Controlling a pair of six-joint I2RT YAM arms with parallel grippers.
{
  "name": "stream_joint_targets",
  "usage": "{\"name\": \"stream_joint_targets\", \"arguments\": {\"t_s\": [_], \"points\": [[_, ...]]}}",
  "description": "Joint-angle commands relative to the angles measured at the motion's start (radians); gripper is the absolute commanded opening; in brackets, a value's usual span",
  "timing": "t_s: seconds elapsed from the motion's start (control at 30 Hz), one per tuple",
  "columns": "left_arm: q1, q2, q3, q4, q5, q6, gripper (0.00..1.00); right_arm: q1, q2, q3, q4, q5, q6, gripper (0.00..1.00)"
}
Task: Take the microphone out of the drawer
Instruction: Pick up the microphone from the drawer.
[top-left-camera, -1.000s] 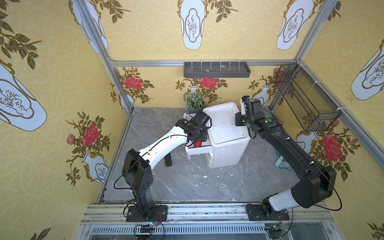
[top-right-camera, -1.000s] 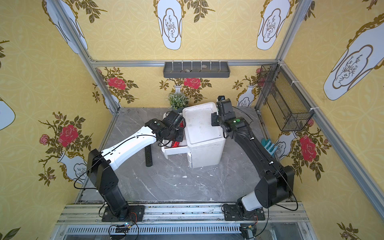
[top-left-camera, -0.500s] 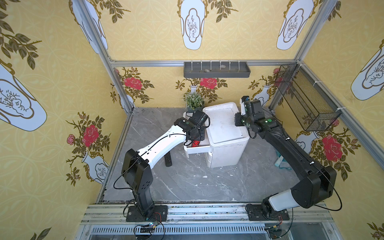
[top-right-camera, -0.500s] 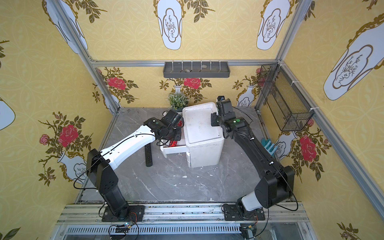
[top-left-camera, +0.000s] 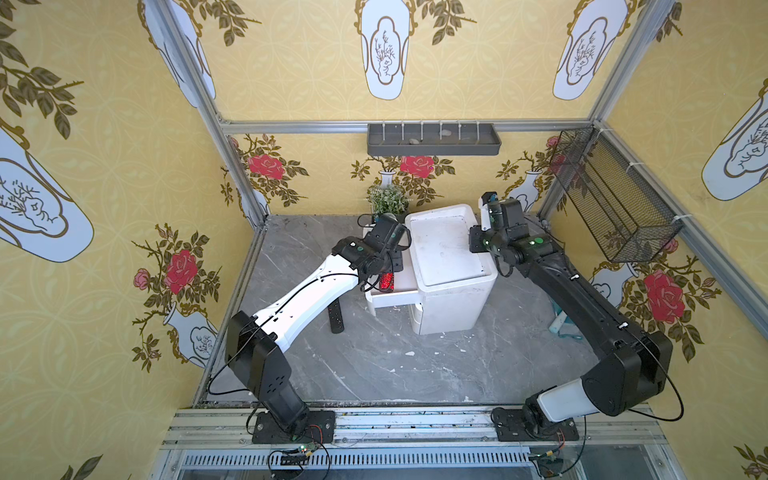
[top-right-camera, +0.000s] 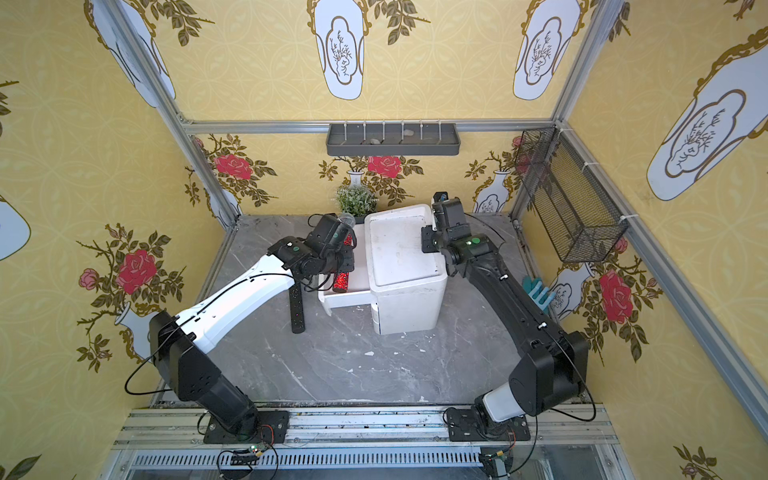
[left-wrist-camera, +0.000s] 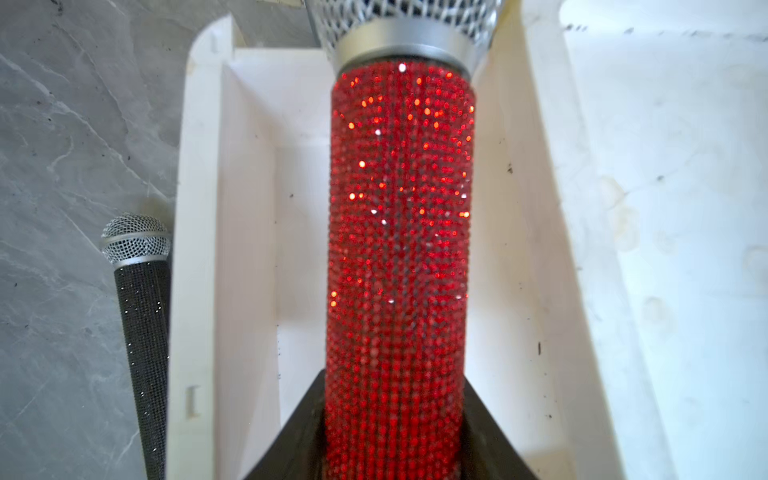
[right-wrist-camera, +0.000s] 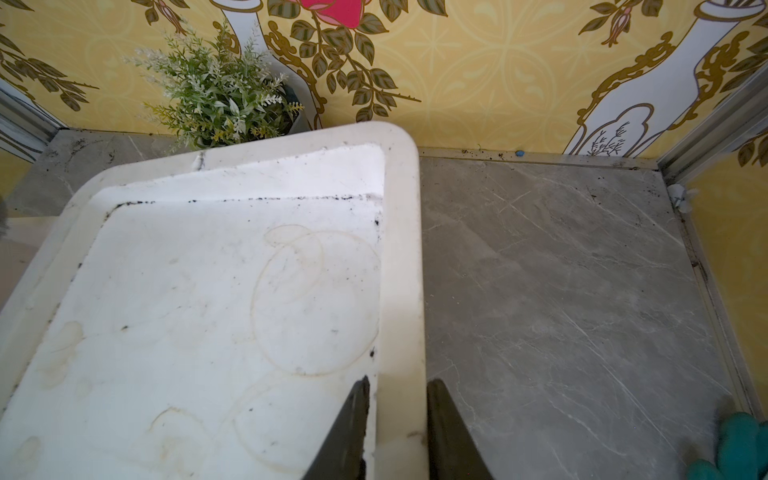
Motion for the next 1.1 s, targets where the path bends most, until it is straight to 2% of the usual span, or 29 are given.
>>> {"name": "stream_joint_targets", "arguments": {"t_s": [0.0, 0.27, 0.47, 0.73, 0.83, 1.07], "points": [[-0.001, -0.027, -0.009, 0.063, -0.007, 0.002, 0.24, 0.004, 0.006, -0.003, -0.061, -0.054, 0.004, 0.27], [0.005, -0.138, -0.055, 0.119, -0.035, 0.04, 0.24, 0.005, 0.003, -0.001, -0.065, -0.055, 0.008, 0.27], [0.064, -0.215, -0.102, 0.151, -0.017, 0.057, 0.23, 0.005, 0.006, 0.001, -0.072, -0.052, 0.011, 0.27], [0.227, -0.327, -0.21, 0.144, 0.045, 0.079, 0.23, 0.005, 0.003, -0.002, -0.084, -0.049, 0.01, 0.27], [0.313, -0.367, -0.253, 0.128, 0.068, 0.09, 0.23, 0.005, 0.003, -0.002, -0.087, -0.046, 0.008, 0.27], [0.475, -0.437, -0.413, 0.141, 0.125, 0.107, 0.23, 0.005, 0.008, 0.003, -0.09, -0.046, 0.008, 0.27]]}}
